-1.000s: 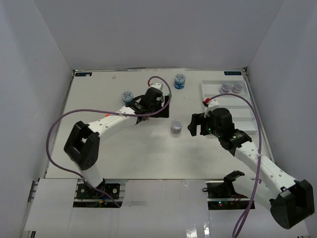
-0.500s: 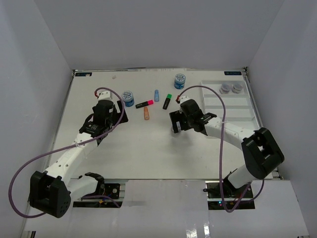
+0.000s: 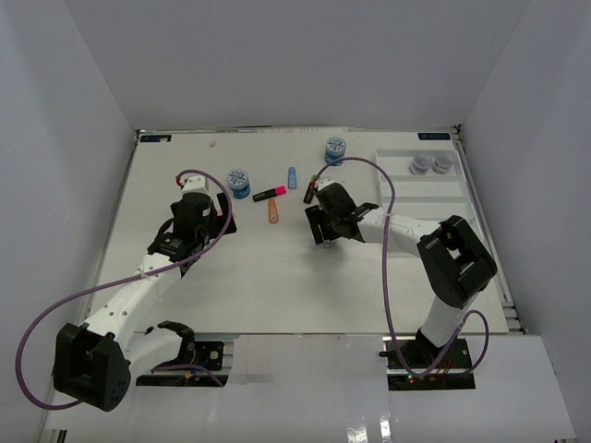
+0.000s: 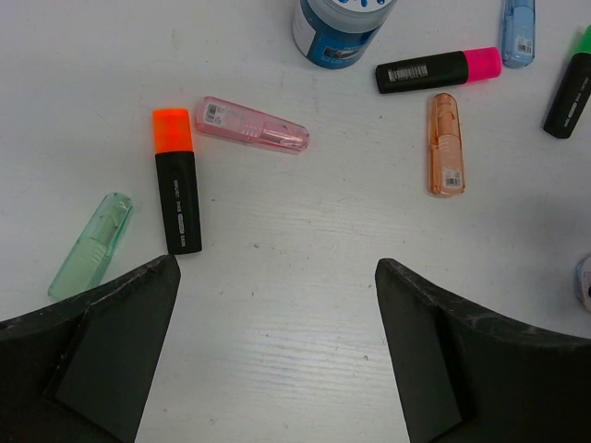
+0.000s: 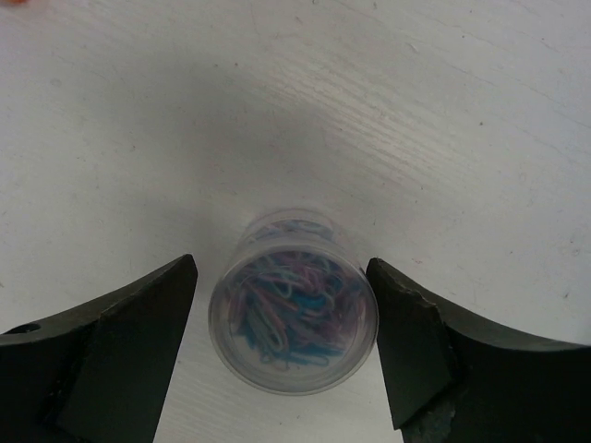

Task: Sort the stationery into containers
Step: Pick up the stationery from the center of the board, then place the stationery in the storage box.

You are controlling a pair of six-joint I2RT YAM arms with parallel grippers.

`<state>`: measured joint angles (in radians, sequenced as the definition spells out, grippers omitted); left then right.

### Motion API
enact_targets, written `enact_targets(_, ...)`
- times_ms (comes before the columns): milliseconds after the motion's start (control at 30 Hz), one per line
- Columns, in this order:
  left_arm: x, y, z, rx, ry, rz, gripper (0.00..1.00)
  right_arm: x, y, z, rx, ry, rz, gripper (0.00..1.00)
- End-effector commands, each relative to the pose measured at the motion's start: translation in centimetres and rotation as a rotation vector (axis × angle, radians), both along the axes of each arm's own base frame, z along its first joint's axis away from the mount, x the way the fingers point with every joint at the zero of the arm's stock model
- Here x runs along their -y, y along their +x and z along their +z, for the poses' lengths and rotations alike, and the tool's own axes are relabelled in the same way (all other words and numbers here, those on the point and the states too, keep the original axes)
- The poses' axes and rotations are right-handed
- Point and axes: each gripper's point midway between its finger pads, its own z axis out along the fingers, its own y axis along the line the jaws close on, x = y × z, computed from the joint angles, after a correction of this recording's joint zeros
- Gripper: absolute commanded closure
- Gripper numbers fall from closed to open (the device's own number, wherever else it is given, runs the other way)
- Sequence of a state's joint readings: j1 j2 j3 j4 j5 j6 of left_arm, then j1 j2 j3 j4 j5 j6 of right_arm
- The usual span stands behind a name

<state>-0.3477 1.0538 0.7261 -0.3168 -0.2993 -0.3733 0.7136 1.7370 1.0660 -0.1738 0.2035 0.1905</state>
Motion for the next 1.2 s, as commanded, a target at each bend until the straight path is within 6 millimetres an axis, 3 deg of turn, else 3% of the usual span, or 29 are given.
enact_targets(0,-0.2,0.4,1.4,0.045,-0.001,0.005,0.02,-0.3,1.1,1.9,0.053,0.008,-0.036,0.3)
enact_targets(100,-0.1,0.4,1.3,0.039,-0.002,0.0,0.02,0.0,1.6,2.7,0.089,-0.012,-0.036,0.39)
enact_targets(133,-0.1,0.4,1.2,0.036,-0.002,-0.003,0.02,0.1,2.1,3.4,0.107,-0.026,-0.043,0.45)
enact_targets(233,0.0,0.4,1.2,0.036,-0.005,-0.003,0.02,0.5,3.8,5.8,0.171,-0.048,-0.056,0.51)
enact_targets(433,0.3,0.4,1.0,0.029,-0.017,-0.013,0.02,4.9,9.7,10.6,0.266,-0.038,-0.179,0.52)
enact_targets(467,0.2,0.4,1.0,0.029,-0.014,-0.014,0.02,6.6,11.6,12.0,0.291,-0.022,-0.226,0.52)
enact_targets(533,0.2,0.4,1.0,0.029,-0.013,-0.013,0.02,9.4,13.7,12.7,0.301,-0.014,-0.288,0.52)
enact_targets(567,0.2,0.4,1.1,0.03,-0.014,-0.013,0.02,10.0,14.9,14.0,0.324,0.003,-0.307,0.52)
enact_targets(800,0.2,0.4,0.8,0.02,-0.007,-0.017,0.02,15.9,21.5,13.9,0.341,0.003,-0.427,0.5)
enact_targets(1033,0.3,0.4,0.5,0.009,-0.004,-0.02,0.02,21.7,25.0,10.8,0.304,-0.005,-0.534,0.5)
enact_targets(1167,0.4,0.4,0.2,0.0,-0.004,-0.029,0.02,22.6,26.5,8.8,0.293,0.004,-0.531,0.5)
